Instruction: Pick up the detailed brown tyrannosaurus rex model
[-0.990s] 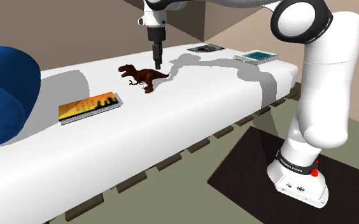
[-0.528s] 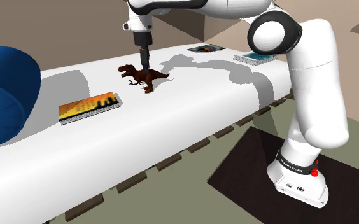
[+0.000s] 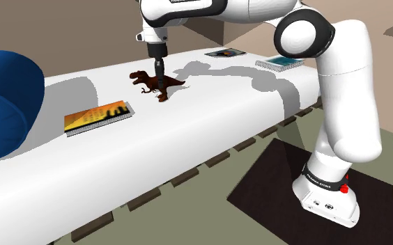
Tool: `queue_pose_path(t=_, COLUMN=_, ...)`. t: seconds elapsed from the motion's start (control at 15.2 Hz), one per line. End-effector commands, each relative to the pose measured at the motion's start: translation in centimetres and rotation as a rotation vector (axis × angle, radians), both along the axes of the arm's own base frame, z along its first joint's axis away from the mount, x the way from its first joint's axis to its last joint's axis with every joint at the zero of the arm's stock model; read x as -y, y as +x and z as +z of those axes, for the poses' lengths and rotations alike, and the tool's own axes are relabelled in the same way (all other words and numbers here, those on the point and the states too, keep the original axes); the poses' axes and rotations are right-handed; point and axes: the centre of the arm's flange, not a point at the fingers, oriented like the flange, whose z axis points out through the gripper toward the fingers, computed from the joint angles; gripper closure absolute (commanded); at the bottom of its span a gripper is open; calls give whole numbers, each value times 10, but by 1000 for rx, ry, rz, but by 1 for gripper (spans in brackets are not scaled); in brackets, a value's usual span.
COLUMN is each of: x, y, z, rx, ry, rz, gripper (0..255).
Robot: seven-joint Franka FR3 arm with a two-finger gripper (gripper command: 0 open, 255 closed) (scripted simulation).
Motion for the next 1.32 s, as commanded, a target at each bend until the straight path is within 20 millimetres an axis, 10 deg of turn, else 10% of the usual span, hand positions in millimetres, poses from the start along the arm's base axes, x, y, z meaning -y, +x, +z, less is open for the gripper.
queue_pose_path(t=0.0, x=0, y=0, z=-1, rx=-1, ry=0, rz=0, gripper=255)
queue_pose_path(t=0.46, x=0, y=0, z=-1, rx=-1, ry=0, rz=0, gripper=255)
queue_pose_path(t=1.25, x=0, y=0, z=63, rx=-1, ry=0, rz=0, gripper=255)
